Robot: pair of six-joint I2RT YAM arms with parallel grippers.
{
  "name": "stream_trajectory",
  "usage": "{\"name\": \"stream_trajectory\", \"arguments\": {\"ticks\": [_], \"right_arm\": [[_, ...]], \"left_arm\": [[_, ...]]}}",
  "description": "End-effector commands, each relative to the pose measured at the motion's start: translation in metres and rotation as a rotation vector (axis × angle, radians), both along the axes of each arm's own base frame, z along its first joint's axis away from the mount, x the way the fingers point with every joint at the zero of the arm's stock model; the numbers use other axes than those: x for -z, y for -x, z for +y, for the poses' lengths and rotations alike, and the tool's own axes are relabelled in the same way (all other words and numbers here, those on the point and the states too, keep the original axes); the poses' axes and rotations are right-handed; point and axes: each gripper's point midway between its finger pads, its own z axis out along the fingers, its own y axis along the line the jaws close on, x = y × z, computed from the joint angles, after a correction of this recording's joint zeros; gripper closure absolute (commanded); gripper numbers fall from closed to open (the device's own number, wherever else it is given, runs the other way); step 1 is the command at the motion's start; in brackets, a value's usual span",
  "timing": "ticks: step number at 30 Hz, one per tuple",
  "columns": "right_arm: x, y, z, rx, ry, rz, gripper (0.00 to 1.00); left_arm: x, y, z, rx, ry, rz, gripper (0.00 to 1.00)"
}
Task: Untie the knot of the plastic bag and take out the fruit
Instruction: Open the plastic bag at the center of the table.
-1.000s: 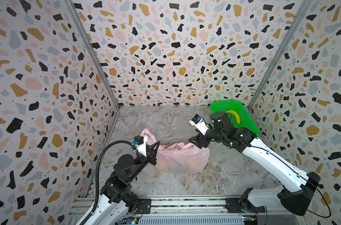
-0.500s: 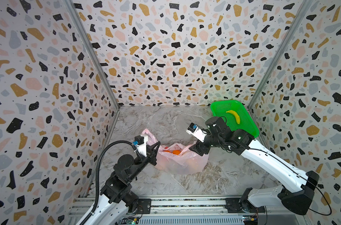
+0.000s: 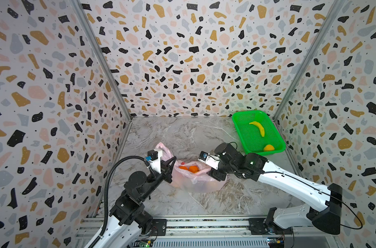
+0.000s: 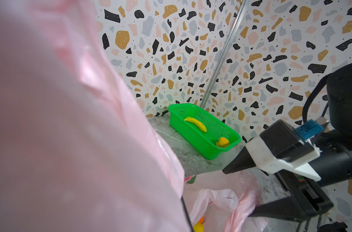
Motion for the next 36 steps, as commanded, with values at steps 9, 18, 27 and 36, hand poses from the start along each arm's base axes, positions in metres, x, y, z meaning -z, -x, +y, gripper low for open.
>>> {"name": "stream_trajectory", "arguments": {"ticks": [9,18,27,36], "right_arm": [[-0.052,-0.042,-0.063,0.375,-0.257,-0.154,1.00],[-0.107,-0.099,-0.094,0.513,-0.437,-0.280,1.00],[-0.121,-0.100,-0.110,0.529,-0.598,-0.278,1.00],[-0.010,-0.051,-0.144,0.763,-0.692,0.035,0.86]], "left_arm": [[-0.013,-0.012,0.018,-0.125,0.015,-0.039,1.00],[-0.063,-0.068,0.010,-0.273,0.000,-0.180,1.00],[-0.085,-0.093,0.000,-0.306,-0.048,-0.227,1.00],[0.007,-0.066,0.021,-0.313,-0.092,-0.050,1.00]]}}
